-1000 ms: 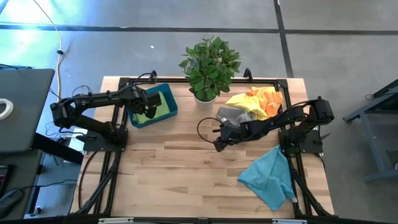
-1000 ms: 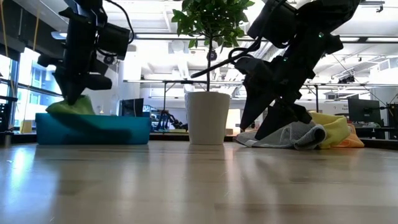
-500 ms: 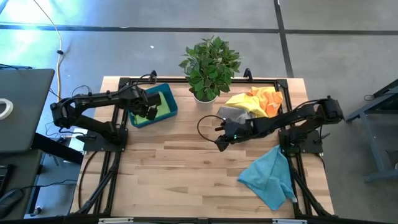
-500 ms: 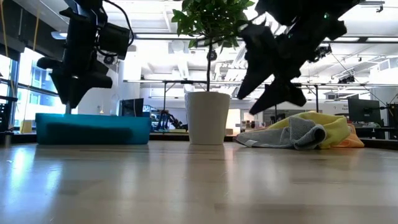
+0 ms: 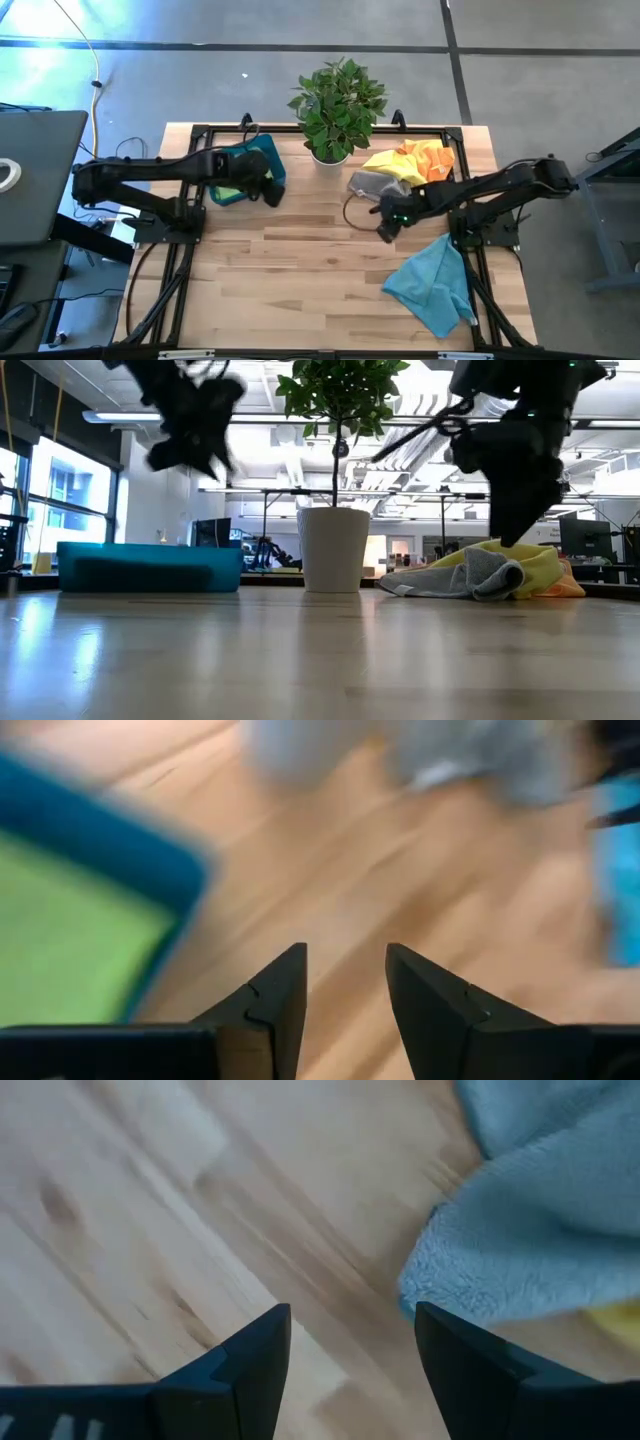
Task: Fold microfiber towels
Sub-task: Fold the gray towel
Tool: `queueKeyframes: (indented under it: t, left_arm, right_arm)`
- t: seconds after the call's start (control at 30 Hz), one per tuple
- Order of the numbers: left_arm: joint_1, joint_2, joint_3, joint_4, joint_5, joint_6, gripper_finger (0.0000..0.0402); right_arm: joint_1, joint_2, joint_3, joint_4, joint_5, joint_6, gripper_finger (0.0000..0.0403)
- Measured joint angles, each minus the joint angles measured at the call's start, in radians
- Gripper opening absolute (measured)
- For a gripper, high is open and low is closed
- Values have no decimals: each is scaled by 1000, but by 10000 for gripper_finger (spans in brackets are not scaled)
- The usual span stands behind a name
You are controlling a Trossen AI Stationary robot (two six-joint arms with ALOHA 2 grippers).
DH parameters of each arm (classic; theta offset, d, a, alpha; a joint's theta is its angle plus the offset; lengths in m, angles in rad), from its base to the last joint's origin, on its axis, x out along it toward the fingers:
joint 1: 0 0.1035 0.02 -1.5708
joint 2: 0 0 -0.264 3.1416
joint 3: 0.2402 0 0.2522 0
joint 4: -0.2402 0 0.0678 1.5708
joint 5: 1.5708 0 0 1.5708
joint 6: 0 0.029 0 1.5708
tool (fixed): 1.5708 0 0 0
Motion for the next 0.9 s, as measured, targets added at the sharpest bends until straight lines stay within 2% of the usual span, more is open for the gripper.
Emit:
queueKeyframes:
  t: [0.13, 0.2, 0.37, 0.6, 0.77, 0.9]
  left_arm:
    - [-83, -5, 0, 203, 0, 65, 127]
    - [-117, -5, 0, 283, 0, 87, 127]
    - [-176, -4, 0, 384, 0, 110, 127]
    - [-218, -4, 0, 415, -1, 102, 127]
    - [-228, -4, 0, 416, -5, 82, 127]
    - [-228, -4, 0, 417, -5, 51, 127]
  right_arm:
    - [51, 23, 0, -7, 93, -269, 205]
    - [61, 37, 0, -8, 138, -339, 205]
    - [59, 73, 0, -31, 222, -360, 205]
    - [61, 134, 0, -42, 177, -395, 205]
    - [60, 182, 0, -57, 326, -409, 205]
    - [59, 200, 0, -88, 363, -409, 186]
